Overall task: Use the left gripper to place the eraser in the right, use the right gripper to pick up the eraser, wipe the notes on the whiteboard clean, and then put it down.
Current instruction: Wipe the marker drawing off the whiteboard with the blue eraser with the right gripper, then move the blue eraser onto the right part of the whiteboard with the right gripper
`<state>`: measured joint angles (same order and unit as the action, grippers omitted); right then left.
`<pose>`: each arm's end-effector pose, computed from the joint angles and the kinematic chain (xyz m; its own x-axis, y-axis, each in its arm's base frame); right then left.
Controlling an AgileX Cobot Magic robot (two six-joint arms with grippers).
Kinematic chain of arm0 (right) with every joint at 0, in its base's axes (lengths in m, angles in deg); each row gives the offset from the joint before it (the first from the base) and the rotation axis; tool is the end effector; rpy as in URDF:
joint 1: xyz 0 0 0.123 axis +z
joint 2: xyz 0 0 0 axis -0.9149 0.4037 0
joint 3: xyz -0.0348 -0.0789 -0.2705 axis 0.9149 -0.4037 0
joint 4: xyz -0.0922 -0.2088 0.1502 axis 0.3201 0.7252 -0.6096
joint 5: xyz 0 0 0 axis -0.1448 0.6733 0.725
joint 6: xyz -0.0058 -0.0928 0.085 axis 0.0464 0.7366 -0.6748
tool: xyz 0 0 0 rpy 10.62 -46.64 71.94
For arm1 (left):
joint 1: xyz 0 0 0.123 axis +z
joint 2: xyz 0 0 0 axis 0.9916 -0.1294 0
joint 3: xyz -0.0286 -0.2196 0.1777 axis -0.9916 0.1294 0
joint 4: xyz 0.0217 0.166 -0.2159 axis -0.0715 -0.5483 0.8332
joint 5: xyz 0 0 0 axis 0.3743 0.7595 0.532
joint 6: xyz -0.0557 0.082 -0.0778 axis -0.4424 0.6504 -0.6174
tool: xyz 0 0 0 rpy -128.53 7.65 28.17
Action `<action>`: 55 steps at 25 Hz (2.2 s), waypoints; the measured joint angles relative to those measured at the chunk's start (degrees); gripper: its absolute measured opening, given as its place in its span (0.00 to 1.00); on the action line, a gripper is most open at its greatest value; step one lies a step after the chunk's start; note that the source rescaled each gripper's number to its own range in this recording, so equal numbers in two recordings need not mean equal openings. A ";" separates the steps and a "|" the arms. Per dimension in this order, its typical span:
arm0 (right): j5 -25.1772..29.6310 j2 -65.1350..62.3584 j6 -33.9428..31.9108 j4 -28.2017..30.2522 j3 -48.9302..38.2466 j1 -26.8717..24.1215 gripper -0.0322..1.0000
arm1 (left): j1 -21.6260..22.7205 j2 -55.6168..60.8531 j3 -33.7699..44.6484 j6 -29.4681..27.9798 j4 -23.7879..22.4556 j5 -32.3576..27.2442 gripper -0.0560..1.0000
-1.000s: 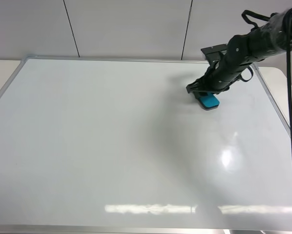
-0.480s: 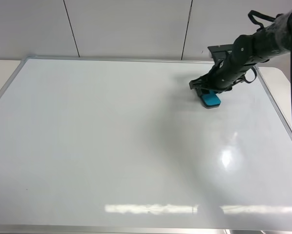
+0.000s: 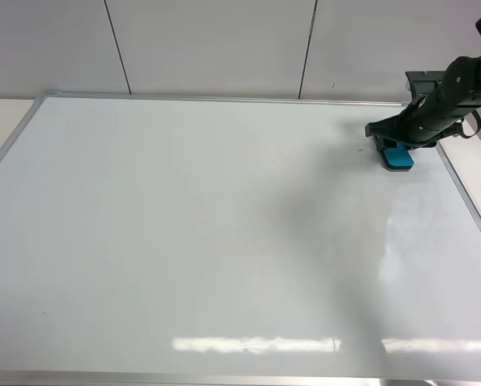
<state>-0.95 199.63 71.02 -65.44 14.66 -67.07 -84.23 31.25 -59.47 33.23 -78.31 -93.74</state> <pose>0.4536 -0.0073 0.0728 -0.8458 -0.0280 -0.5327 -0.0175 0.9995 -0.0246 0.0450 0.0065 0.2741 -0.4440 -0.0298 -0.8956 -0.0465 0.9989 -0.0101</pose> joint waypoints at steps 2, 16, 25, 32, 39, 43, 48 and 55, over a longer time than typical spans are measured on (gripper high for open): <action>0.14 0.00 0.00 0.46 0.06 0.64 0.03 | 0.00 0.00 0.00 0.00 0.00 0.00 1.00; 3.24 -1.62 0.06 -3.41 -0.34 18.09 0.03 | 0.00 0.00 0.00 0.00 0.00 0.00 1.00; 10.42 -17.91 -4.49 3.32 -8.32 18.64 0.03 | 0.00 0.00 0.00 0.00 0.00 0.00 1.00; 9.75 -27.36 -13.75 10.23 -24.81 17.58 0.03 | 0.00 0.00 0.00 0.00 0.00 0.00 1.00; 5.82 -30.49 -16.38 10.85 -36.28 12.55 0.03 | 0.00 0.00 0.00 0.00 0.04 0.00 1.00; 4.39 -32.15 -16.38 11.42 -38.30 10.23 0.03 | 0.00 0.00 0.00 0.00 0.04 0.07 1.00; 2.75 -32.26 -16.43 11.72 -38.30 9.90 0.03 | 0.00 0.00 0.00 0.00 0.04 0.07 1.00; 2.52 -32.26 -17.21 11.72 -38.30 9.90 0.29 | 0.00 0.00 0.00 0.00 0.04 0.07 1.00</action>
<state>1.57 167.37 53.81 -53.71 -23.64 -57.17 -84.23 31.25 -59.47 33.23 -78.26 -93.67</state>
